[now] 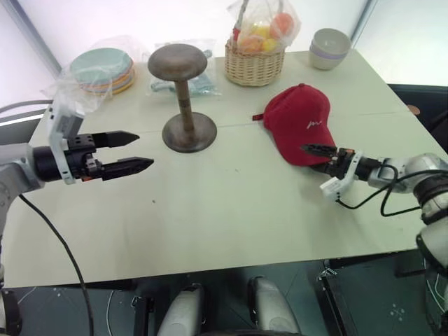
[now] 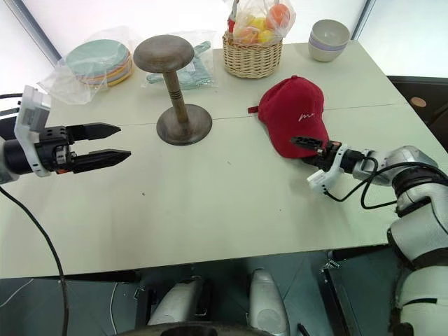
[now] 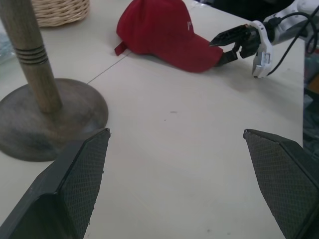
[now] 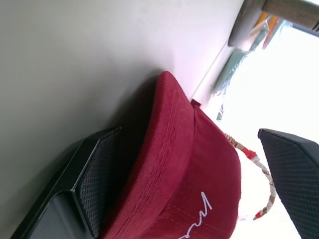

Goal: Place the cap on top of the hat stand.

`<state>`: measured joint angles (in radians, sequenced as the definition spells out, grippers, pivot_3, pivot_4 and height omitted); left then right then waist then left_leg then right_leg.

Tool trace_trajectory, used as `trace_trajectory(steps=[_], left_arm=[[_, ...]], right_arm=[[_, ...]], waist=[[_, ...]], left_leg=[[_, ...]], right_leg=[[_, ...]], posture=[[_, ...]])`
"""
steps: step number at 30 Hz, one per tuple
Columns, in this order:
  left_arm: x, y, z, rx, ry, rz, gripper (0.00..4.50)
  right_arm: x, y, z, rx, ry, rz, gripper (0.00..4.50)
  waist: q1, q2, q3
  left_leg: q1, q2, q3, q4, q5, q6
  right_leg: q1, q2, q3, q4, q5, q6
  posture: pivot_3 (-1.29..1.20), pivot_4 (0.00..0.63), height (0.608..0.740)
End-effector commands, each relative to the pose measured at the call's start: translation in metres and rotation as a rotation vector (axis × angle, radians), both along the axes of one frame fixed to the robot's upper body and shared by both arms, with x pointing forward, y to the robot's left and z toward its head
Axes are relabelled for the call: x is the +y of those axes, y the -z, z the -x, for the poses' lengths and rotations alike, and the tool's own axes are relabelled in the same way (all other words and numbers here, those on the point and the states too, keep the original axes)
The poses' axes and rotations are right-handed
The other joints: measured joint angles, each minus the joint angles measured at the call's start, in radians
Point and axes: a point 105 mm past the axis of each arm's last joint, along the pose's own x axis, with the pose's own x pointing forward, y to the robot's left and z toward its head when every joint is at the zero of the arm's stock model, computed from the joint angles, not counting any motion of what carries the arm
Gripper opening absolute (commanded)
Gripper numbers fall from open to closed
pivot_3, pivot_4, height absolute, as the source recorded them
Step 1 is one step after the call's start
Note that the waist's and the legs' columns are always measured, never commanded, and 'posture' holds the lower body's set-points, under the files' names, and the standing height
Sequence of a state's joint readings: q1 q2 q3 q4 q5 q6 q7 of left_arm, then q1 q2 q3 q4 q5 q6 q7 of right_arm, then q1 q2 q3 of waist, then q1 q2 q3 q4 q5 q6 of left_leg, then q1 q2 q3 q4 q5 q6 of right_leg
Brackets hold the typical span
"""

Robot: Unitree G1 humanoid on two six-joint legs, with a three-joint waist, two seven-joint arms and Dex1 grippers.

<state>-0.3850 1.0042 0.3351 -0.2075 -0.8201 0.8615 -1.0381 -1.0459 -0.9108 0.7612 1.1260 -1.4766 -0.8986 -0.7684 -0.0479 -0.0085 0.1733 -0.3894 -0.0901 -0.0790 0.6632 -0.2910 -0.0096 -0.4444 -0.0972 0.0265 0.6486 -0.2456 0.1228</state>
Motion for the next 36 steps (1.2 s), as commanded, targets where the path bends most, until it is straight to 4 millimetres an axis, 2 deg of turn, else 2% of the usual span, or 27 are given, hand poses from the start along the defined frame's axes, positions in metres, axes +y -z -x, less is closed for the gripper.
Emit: trace_trajectory(steps=[1, 8, 15, 18, 20, 22, 23, 25, 28, 31, 35, 36], left_arm=[[0.002, -0.012, 0.006, -0.05, -0.011, 0.006, 4.5], [0.006, -0.014, 0.007, -0.062, -0.043, 0.011, 4.5], [0.008, -0.019, 0.004, -0.083, -0.061, 0.017, 4.5], [0.01, -0.02, 0.003, -0.089, -0.067, 0.015, 4.5], [0.013, -0.023, 0.003, -0.099, -0.082, 0.008, 4.5], [0.019, -0.027, 0.003, -0.112, -0.104, 0.002, 4.5], [0.021, -0.028, 0.002, -0.116, -0.111, 0.0, 4.5], [0.028, -0.035, 0.002, -0.136, -0.131, -0.007, 4.5], [0.039, -0.046, 0.0, -0.165, -0.167, -0.013, 4.5], [0.049, -0.052, -0.002, -0.182, -0.193, -0.024, 4.5], [0.063, -0.061, -0.007, -0.221, -0.238, -0.045, 4.5], [0.064, -0.062, -0.007, -0.226, -0.242, -0.046, 4.5]], right_arm=[[0.008, -0.009, -0.006, -0.008, -0.005, -0.028, 3.61], [0.014, -0.006, -0.006, 0.021, 0.001, -0.051, 0.15], [0.018, -0.008, -0.01, 0.019, 0.037, -0.112, 0.07], [0.02, -0.023, -0.015, -0.025, 0.05, -0.158, 0.07], [0.027, -0.066, -0.024, -0.141, 0.057, -0.25, 0.07], [0.043, -0.132, -0.028, -0.307, 0.029, -0.359, 0.07], [0.049, -0.153, -0.026, -0.359, 0.017, -0.392, 0.07], [0.072, -0.211, -0.014, -0.486, -0.038, -0.481, 0.07], [0.108, -0.265, 0.009, -0.571, -0.119, -0.582, 0.07], [0.145, -0.283, 0.017, -0.535, -0.166, -0.656, 0.07], [0.21, -0.281, 0.03, -0.435, -0.29, -0.729, 0.07], [0.217, -0.28, 0.032, -0.421, -0.306, -0.736, 0.07]], waist=[[0.001, 0.0, 0.0], [0.001, 0.0, 0.0], [0.001, -0.001, 0.0], [0.001, -0.001, 0.0], [0.0, 0.0, 0.0], [-0.001, 0.0, 0.0], [-0.004, 0.001, 0.001], [-0.01, 0.002, 0.001], [-0.015, 0.002, 0.001], [-0.022, 0.0, 0.0], [-0.022, -0.002, -0.001], [-0.02, -0.002, -0.001]], left_leg=[[0.0, 0.0, 0.0, 0.0, 0.0, 0.0], [0.0, 0.0, -0.001, 0.0, 0.0, 0.0], [0.0, 0.0, -0.001, 0.0, 0.0, 0.0], [0.0, 0.0, -0.001, 0.0, 0.0, 0.0], [0.0, 0.0, -0.001, 0.0, 0.0, 0.0], [0.0, 0.0, -0.001, 0.0, 0.0, 0.0], [0.0, 0.0, -0.001, 0.0, 0.0, 0.0], [-0.001, 0.0, -0.001, 0.0, 0.0, 0.0], [-0.001, 0.001, -0.002, -0.001, 0.0, 0.0], [-0.001, 0.001, -0.003, -0.001, 0.0, 0.0], [-0.001, 0.001, -0.003, 0.0, 0.0, 0.0], [-0.001, 0.0, -0.003, 0.0, 0.0, 0.0]], right_leg=[[0.0, 0.0, 0.0, 0.0, 0.0, 0.0], [0.0, 0.0, 0.0, 0.0, 0.0, 0.0], [0.0, 0.0, 0.0, 0.0, 0.0, 0.0], [0.0, 0.0, 0.0, 0.0, 0.0, 0.0], [0.0, 0.0, 0.0, 0.0, 0.0, 0.0], [0.0, 0.0, 0.0, 0.0, 0.0, 0.0], [0.0, 0.0, 0.0, 0.0, 0.0, 0.0], [-0.001, 0.0, 0.0, 0.0, 0.0, 0.0], [-0.002, 0.0, -0.001, 0.0, 0.0, 0.0], [-0.001, 0.001, -0.002, 0.0, 0.0, 0.0], [0.0, 0.0, -0.002, 0.0, 0.0, 0.0], [0.0, 0.0, -0.002, 0.001, 0.0, 0.0]], posture=[[0.0, 0.15, 0.74], [0.0, 0.15, 0.74], [0.0, 0.15, 0.74], [0.0, 0.15, 0.74], [0.0, 0.15, 0.74], [0.0, 0.15, 0.74], [0.0, 0.15, 0.74], [0.0, 0.15, 0.74], [0.0, 0.15, 0.74], [0.0, 0.15, 0.74], [0.0, 0.15, 0.74], [0.0, 0.15, 0.74]])
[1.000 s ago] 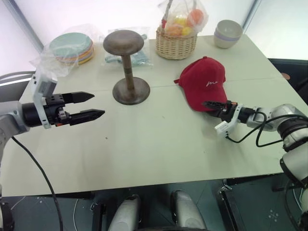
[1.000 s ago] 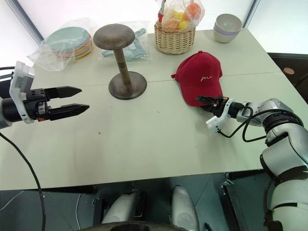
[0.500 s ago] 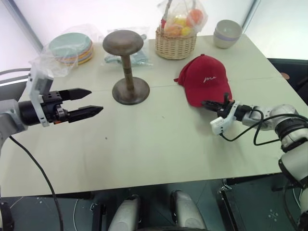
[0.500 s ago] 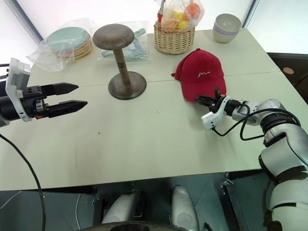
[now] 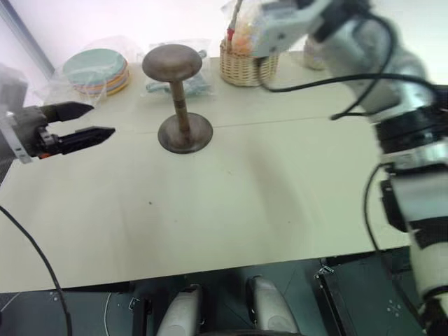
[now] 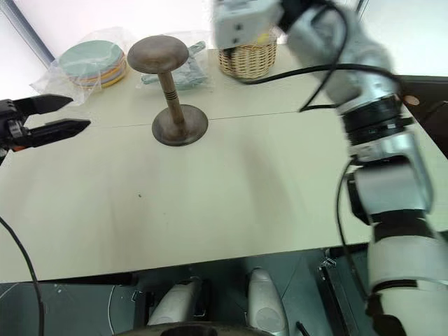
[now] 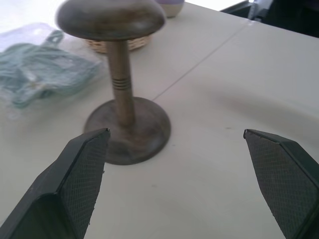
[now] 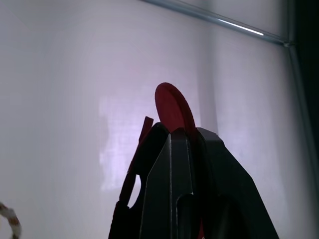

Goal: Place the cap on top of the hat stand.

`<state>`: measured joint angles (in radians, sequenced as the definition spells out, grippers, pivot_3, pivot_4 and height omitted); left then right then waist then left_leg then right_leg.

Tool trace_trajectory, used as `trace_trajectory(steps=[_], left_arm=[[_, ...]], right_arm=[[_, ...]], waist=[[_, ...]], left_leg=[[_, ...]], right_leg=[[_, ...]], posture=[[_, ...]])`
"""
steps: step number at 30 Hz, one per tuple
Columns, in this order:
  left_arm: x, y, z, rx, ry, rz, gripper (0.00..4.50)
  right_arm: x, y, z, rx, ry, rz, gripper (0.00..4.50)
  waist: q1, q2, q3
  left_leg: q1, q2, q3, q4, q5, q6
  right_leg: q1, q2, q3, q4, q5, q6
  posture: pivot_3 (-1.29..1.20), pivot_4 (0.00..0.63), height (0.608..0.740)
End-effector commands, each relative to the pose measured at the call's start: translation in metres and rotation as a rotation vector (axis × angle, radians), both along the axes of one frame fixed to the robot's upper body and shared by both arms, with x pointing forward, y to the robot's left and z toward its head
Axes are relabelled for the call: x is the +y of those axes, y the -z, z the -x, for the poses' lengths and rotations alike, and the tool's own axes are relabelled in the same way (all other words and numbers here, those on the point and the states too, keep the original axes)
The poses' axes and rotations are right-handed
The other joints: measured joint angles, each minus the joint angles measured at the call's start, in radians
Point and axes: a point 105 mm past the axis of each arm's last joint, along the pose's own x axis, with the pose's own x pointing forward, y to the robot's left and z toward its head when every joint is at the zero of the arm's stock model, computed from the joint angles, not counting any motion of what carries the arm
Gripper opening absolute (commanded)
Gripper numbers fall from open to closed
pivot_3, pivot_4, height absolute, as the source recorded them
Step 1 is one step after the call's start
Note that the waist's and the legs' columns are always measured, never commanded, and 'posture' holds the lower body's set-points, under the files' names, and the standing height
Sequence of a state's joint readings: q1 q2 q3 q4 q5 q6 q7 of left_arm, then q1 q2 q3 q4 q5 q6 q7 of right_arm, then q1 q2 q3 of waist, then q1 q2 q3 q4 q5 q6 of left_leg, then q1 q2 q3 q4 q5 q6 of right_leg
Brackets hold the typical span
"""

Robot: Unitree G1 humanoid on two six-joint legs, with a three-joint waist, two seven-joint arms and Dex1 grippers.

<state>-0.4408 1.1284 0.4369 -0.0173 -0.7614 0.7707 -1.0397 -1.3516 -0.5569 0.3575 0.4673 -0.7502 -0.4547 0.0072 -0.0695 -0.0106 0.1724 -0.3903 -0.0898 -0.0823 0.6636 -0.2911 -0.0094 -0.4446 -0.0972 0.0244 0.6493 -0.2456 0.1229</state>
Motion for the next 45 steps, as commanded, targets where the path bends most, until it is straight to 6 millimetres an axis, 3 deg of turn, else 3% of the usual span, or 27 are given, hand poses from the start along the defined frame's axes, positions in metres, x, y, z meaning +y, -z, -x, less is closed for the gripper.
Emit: trace_trajectory(steps=[1, 5, 9, 21, 29, 35, 42, 45], left_arm=[[0.008, -0.019, 0.002, -0.081, -0.03, -0.026, 4.5], [0.01, -0.02, 0.006, -0.094, -0.043, -0.01, 4.5], [0.005, -0.015, 0.011, -0.096, -0.042, 0.014, 4.5], [0.001, -0.005, 0.017, -0.091, -0.069, 0.063, 4.5], [-0.004, -0.001, 0.013, -0.077, -0.059, 0.071, 4.5], [-0.004, 0.001, 0.013, -0.07, -0.054, 0.072, 4.5], [-0.007, 0.001, 0.013, -0.071, -0.046, 0.075, 4.5], [-0.007, 0.001, 0.013, -0.071, -0.045, 0.078, 4.5]], right_arm=[[0.03, -0.009, 0.016, 0.007, -0.09, -0.028, 0.07], [0.078, 0.012, 0.022, 0.094, -0.194, -0.012, 0.07], [0.096, 0.03, 0.019, 0.169, -0.215, 0.027, 0.07], [0.098, 0.1, 0.011, 0.38, -0.168, 0.206, 0.07], [0.113, 0.135, 0.028, 0.477, -0.222, 0.268, 0.07], [0.113, 0.147, 0.031, 0.523, -0.218, 0.282, 0.07], [0.112, 0.145, 0.028, 0.527, -0.207, 0.271, 0.07], [0.112, 0.143, 0.028, 0.527, -0.218, 0.255, 0.98]], waist=[[0.003, 0.0, 0.0], [-0.001, 0.0, 0.0], [-0.004, 0.0, 0.0], [-0.003, -0.001, 0.0], [-0.002, -0.001, 0.0], [-0.002, -0.001, 0.0], [-0.001, -0.001, 0.0], [-0.001, -0.001, 0.0]], left_leg=[[-0.001, 0.0, -0.001, 0.0, 0.0, 0.0], [-0.003, -0.001, -0.003, 0.0, 0.0, 0.0], [-0.003, 0.0, -0.003, -0.001, 0.0, 0.0], [-0.002, 0.0, -0.003, 0.0, 0.0, 0.0], [-0.002, 0.0, -0.003, 0.0, 0.0, 0.0], [-0.002, 0.0, -0.003, 0.0, 0.0, 0.0], [-0.002, 0.0, -0.003, 0.0, 0.0, 0.0], [-0.002, 0.0, -0.003, 0.0, 0.0, 0.0]], right_leg=[[0.0, 0.0, 0.0, 0.0, 0.0, 0.0], [-0.001, 0.0, -0.002, 0.0, 0.0, 0.0], [-0.002, 0.0, -0.002, 0.0, 0.0, 0.0], [-0.001, 0.0, -0.002, 0.0, 0.0, 0.0], [-0.001, 0.0, -0.002, 0.0, 0.0, 0.0], [-0.001, 0.0, -0.002, 0.0, 0.0, 0.0], [-0.001, 0.0, -0.002, 0.0, 0.0, 0.0], [-0.001, 0.0, -0.002, 0.0, 0.0, 0.0]], posture=[[0.0, 0.15, 0.74], [0.0, 0.15, 0.74], [0.0, 0.15, 0.74], [0.0, 0.15, 0.74], [0.0, 0.15, 0.74], [0.0, 0.15, 0.74], [0.0, 0.15, 0.74], [0.0, 0.15, 0.74]])
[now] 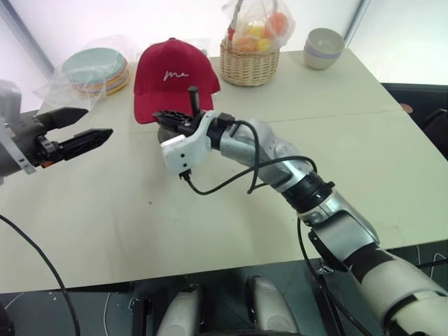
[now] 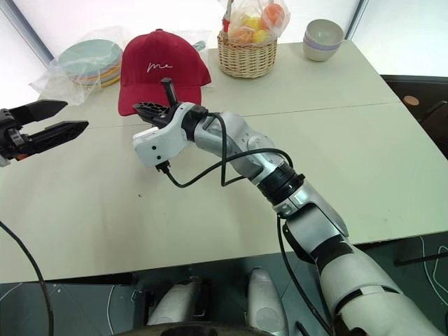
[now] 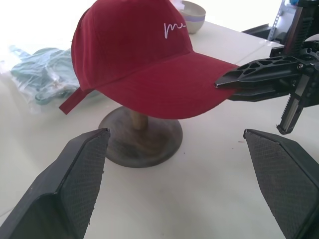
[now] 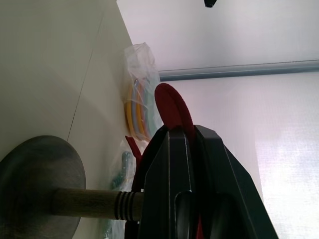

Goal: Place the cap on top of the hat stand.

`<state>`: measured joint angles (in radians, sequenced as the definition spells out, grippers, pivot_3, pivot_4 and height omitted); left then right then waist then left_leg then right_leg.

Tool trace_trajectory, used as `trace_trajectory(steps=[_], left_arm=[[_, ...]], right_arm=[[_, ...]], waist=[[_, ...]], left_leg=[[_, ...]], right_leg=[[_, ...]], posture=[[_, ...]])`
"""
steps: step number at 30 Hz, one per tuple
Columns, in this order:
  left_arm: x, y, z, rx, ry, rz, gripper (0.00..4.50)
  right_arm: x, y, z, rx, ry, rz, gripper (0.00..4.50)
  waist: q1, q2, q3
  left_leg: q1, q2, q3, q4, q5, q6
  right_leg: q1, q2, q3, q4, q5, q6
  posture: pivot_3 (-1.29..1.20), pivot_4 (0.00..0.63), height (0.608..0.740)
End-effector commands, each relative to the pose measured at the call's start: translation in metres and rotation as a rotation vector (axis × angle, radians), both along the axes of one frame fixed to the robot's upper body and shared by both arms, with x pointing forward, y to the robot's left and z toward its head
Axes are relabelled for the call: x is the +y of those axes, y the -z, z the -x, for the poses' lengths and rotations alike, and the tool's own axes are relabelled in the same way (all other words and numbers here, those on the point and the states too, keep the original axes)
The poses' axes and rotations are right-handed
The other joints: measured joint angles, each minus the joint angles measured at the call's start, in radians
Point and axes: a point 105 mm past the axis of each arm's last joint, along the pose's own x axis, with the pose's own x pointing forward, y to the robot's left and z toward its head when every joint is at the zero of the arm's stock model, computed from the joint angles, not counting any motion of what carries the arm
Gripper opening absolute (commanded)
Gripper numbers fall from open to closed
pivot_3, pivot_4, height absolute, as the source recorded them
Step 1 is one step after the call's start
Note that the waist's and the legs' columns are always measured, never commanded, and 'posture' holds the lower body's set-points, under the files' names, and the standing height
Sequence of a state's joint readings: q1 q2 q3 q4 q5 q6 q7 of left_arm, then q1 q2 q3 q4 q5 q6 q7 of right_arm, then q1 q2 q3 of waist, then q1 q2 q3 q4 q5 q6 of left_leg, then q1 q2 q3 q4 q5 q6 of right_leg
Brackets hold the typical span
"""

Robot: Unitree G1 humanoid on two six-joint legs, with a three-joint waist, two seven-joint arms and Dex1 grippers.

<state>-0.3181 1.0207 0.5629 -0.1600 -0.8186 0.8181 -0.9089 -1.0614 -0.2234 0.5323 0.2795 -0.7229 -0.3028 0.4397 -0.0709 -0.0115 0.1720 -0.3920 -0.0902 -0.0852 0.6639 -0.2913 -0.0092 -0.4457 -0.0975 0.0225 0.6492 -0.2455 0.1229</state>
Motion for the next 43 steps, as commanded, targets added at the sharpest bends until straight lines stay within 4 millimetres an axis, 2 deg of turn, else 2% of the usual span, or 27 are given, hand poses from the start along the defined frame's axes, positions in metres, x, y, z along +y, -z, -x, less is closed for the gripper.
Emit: trace_trajectory(steps=[1, 7, 13, 16, 22, 26, 30, 32, 35, 39, 43], left_arm=[[-0.004, -0.011, 0.004, -0.046, 0.016, -0.011, 4.5], [-0.005, -0.01, 0.003, -0.047, 0.017, -0.006, 4.5], [-0.006, -0.01, 0.002, -0.046, 0.018, -0.003, 4.5], [-0.006, -0.009, 0.002, -0.044, 0.02, -0.003, 4.5], [-0.002, -0.007, 0.001, -0.037, 0.015, -0.005, 4.5], [-0.002, -0.006, 0.0, -0.036, 0.016, -0.003, 4.5], [-0.004, -0.005, -0.001, -0.039, 0.022, 0.003, 4.5], [-0.004, -0.004, -0.001, -0.04, 0.023, 0.003, 4.5], [0.0, -0.006, -0.005, -0.059, -0.01, 0.005, 4.5], [0.007, 0.004, -0.008, -0.045, -0.046, -0.017, 4.5], [0.012, 0.008, -0.01, -0.045, -0.072, -0.005, 4.5]], right_arm=[[0.003, -0.015, 0.007, -0.017, -0.033, -0.053, 1.51], [0.008, -0.02, 0.013, -0.022, -0.069, -0.078, 4.48], [0.012, -0.024, 0.022, -0.024, -0.121, -0.082, 4.48], [0.012, -0.025, 0.03, 0.053, -0.173, -0.104, 4.48], [-0.007, -0.035, 0.042, 0.474, -0.236, -0.207, 4.48], [-0.03, -0.059, 0.037, 0.605, -0.216, -0.264, 4.48], [-0.072, -0.094, 0.011, 0.695, -0.124, -0.371, 4.48], [-0.084, -0.101, 0.004, 0.715, -0.096, -0.394, 4.48], [-0.133, -0.097, -0.016, 0.824, 0.025, -0.381, 4.48], [-0.184, -0.082, -0.014, 1.006, 0.081, -0.341, 4.48], [-0.219, -0.075, -0.011, 1.084, 0.137, -0.362, 4.48]], waist=[[0.0, 0.0, 0.0], [0.0, 0.0, 0.0], [0.0, 0.0, 0.0], [0.0, 0.0, 0.0], [0.003, 0.0, 0.0], [0.006, 0.0, 0.0], [0.01, 0.0, 0.0], [0.012, 0.0, 0.0], [0.018, 0.0, 0.0], [0.031, 0.0, 0.0], [0.029, 0.001, 0.0]], left_leg=[[0.0, 0.0, 0.0, 0.0, 0.0, 0.0], [0.0, 0.0, 0.0, 0.0, 0.0, 0.0], [0.0, 0.0, 0.0, 0.0, 0.0, 0.0], [0.0, 0.0, 0.0, 0.0, 0.0, 0.0], [0.0, 0.0, 0.0, 0.0, 0.0, 0.0], [0.0, 0.0, -0.001, 0.001, 0.0, 0.0], [0.0, 0.0, -0.001, 0.001, 0.0, 0.0], [0.0, 0.0, 0.0, 0.001, 0.0, 0.0], [0.0, 0.0, 0.0, 0.0, 0.0, 0.001], [0.0, -0.001, 0.001, 0.001, -0.001, 0.002], [0.0, 0.0, 0.002, 0.0, -0.002, 0.003]], right_leg=[[0.0, 0.0, 0.0, 0.0, 0.0, 0.0], [0.0, 0.0, 0.0, 0.0, 0.0, 0.0], [0.0, 0.0, 0.0, 0.0, 0.0, 0.0], [0.0, 0.0, 0.0, 0.0, 0.0, 0.0], [0.001, 0.0, 0.0, 0.0, 0.0, 0.0], [0.001, 0.0, 0.0, 0.0, 0.0, 0.0], [0.001, -0.001, 0.0, 0.0, 0.0, 0.0], [0.001, -0.001, 0.0, -0.001, 0.0, 0.0], [0.001, -0.001, 0.0, -0.001, 0.0, 0.0], [0.001, -0.002, 0.0, -0.002, 0.0, 0.0], [0.001, -0.003, 0.0, -0.002, 0.0, 0.0]], posture=[[0.0, 0.15, 0.74], [0.0, 0.15, 0.74], [0.0, 0.15, 0.74], [0.0, 0.15, 0.74], [0.0, 0.15, 0.74], [0.0, 0.15, 0.74], [0.0, 0.15, 0.74], [0.0, 0.15, 0.74], [0.0, 0.15, 0.74], [0.0, 0.15, 0.74], [0.0, 0.15, 0.74]])
